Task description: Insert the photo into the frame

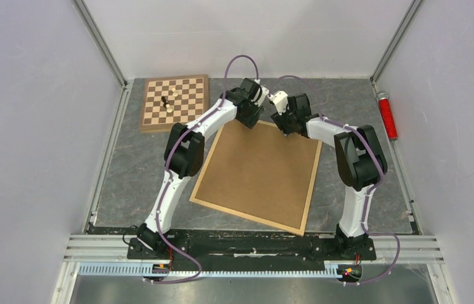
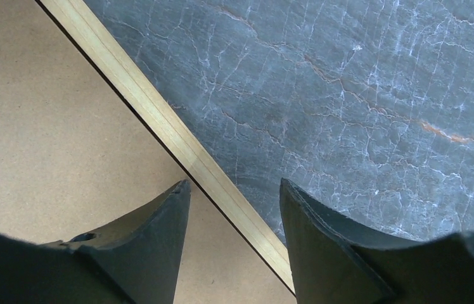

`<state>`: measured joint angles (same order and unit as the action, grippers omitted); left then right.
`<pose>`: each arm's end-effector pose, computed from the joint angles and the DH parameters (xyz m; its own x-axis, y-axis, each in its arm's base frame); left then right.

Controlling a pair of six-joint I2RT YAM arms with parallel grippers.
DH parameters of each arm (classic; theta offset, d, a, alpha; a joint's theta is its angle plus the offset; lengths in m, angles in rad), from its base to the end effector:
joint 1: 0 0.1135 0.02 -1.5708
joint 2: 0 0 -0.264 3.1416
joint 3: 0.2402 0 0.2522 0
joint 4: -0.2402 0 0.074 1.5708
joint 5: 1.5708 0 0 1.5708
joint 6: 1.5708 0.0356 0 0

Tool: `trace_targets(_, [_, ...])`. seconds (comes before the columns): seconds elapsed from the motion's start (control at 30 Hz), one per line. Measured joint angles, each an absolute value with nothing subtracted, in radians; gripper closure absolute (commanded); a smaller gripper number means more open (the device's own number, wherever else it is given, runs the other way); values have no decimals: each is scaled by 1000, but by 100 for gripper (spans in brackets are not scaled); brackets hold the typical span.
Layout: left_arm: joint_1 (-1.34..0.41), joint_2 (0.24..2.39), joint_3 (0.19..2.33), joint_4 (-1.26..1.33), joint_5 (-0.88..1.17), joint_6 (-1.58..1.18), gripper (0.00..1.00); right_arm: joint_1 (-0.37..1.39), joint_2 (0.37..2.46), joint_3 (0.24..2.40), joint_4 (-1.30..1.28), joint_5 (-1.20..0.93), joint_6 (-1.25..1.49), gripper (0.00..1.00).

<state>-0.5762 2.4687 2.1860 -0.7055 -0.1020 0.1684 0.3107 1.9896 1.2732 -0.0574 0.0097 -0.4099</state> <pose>0.4536 -0.2904 0.1760 -0.6073 0.5935 -0.5282 0.6054 0.7762 0.1760 0.4094 0.1311 0.1625 -0.4911 -0.5762 -0.6533 -0.5395 0.7900 -0.2913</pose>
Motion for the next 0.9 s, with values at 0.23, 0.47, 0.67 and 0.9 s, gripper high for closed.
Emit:
trace_targets(0.23, [-578, 2409, 2083, -692, -83, 165, 26, 319, 2000, 1302, -97, 26, -399, 42])
trace_targets(0.47, [-557, 2329, 1930, -613, -12, 88, 26, 318, 2009, 1320, -125, 11, -365, 42])
trace_targets(0.67, [-521, 2256, 1801, -526, 49, -6, 26, 327, 2019, 1340, -149, 33, -362, 43])
trace_targets(0.9, [-497, 2238, 1785, -513, 111, -119, 26, 350, 2061, 1440, -274, 76, -418, 40])
